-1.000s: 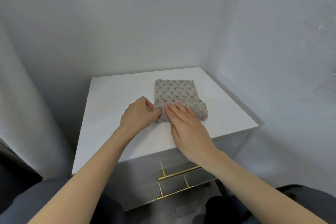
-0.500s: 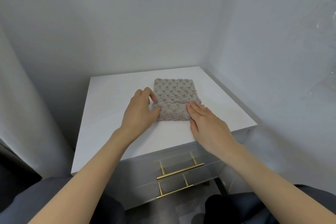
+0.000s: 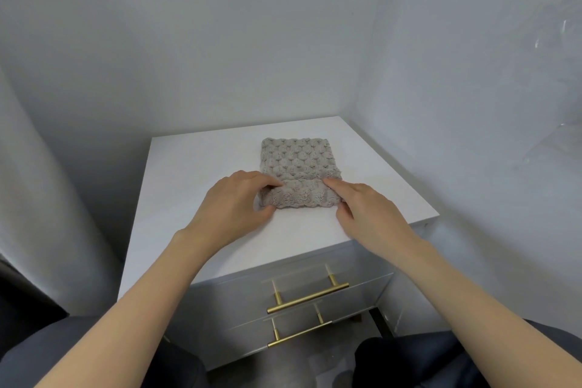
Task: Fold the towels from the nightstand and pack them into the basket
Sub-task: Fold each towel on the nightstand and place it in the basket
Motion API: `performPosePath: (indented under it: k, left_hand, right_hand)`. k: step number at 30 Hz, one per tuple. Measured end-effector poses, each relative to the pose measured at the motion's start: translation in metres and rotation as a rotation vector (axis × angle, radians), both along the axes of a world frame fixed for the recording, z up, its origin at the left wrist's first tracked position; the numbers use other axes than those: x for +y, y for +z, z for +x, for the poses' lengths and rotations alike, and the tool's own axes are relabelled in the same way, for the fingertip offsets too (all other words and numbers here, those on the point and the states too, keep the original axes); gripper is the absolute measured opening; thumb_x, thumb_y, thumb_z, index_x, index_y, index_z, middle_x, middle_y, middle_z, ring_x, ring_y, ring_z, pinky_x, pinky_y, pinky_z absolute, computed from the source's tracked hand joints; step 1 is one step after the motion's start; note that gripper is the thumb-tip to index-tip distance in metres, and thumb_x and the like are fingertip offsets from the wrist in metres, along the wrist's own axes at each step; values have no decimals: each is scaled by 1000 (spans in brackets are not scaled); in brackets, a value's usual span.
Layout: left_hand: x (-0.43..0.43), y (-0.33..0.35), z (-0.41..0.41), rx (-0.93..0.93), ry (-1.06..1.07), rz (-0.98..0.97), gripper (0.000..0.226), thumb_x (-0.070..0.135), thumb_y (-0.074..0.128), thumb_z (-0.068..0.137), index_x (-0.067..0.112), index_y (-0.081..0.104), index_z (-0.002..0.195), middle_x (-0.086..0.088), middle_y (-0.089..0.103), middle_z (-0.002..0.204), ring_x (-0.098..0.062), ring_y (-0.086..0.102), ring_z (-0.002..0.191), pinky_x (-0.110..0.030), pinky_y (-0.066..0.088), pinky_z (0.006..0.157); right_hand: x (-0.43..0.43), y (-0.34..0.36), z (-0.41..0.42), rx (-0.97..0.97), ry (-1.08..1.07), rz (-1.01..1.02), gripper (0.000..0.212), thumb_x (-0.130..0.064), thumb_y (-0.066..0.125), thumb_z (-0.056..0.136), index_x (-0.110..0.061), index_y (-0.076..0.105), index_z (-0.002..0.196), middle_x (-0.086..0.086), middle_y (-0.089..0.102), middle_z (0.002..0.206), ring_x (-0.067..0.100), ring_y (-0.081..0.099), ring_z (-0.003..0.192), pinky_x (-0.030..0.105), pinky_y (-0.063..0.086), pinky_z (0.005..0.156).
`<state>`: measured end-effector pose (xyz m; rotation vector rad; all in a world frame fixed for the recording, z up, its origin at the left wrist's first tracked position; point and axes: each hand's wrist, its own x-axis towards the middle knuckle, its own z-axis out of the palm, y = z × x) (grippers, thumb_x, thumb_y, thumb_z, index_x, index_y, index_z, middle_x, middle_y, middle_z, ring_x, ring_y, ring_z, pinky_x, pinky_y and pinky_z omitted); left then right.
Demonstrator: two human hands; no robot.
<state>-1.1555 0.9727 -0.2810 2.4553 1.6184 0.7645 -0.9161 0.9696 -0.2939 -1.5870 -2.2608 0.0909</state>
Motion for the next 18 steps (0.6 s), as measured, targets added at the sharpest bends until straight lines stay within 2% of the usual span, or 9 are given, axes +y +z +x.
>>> performPosePath:
  k: [3, 5, 6, 8, 10, 12, 15, 18]
  left_hand:
    - [1, 0, 3, -20, 24, -21, 36, 26, 64, 85, 29, 60, 121, 13, 63, 117, -11, 53, 109, -29, 45, 89]
    - [4, 1, 3, -111, 53, -82, 30, 26, 62, 86, 27, 62, 116, 13, 64, 112, -9, 55, 106, -25, 43, 87]
    - [5, 2, 3, -186, 65, -143, 26, 25, 62, 87, 25, 63, 114, 12, 64, 110, -8, 56, 105, -23, 41, 85]
    - [8, 6, 2, -312, 75, -281, 20, 25, 60, 89, 22, 63, 109, 9, 65, 106, -8, 57, 103, -21, 40, 81]
    - [11, 8, 1, -380, 77, -380, 17, 28, 60, 90, 18, 64, 104, 4, 66, 100, -12, 59, 96, -23, 42, 79]
    - [11, 9, 0, -443, 72, -451, 20, 30, 61, 90, 13, 64, 99, -2, 64, 92, -15, 57, 86, -27, 41, 77]
    - [11, 9, 0, -492, 94, -502, 37, 35, 58, 92, -2, 60, 95, -7, 57, 84, -17, 48, 77, -30, 34, 72]
    - [11, 8, 2, -478, 149, -493, 43, 39, 54, 93, -3, 58, 88, -4, 53, 77, -16, 45, 70, -29, 32, 67]
  right_hand:
    - [3, 0, 1, 122, -17, -29, 45, -17, 42, 95, -29, 47, 138, -10, 61, 113, 12, 45, 113, 32, 45, 82]
    - [5, 1, 2, 234, -33, -64, 39, -19, 44, 94, -30, 54, 130, -20, 53, 91, 8, 46, 101, 28, 42, 75]
    - [6, 2, 3, 292, -47, -74, 34, -20, 45, 94, -29, 57, 125, -22, 50, 87, 6, 46, 95, 25, 40, 71]
    - [8, 5, 3, 383, -78, -93, 27, -24, 46, 94, -28, 60, 117, -14, 55, 90, 5, 48, 89, 22, 36, 68]
    - [9, 8, 3, 451, -105, -124, 24, -25, 47, 94, -26, 62, 112, -1, 59, 94, 6, 51, 85, 21, 35, 68]
    - [9, 12, 2, 524, -114, -122, 16, -22, 49, 93, -24, 64, 97, 5, 62, 85, 5, 51, 74, 15, 35, 62]
    - [10, 16, 2, 625, -144, -139, 10, -21, 54, 92, -20, 63, 87, 1, 62, 73, -1, 46, 57, 10, 34, 54]
    - [14, 16, 3, 676, -221, -201, 5, -27, 58, 89, -23, 60, 87, -10, 57, 66, -7, 48, 54, 8, 34, 52]
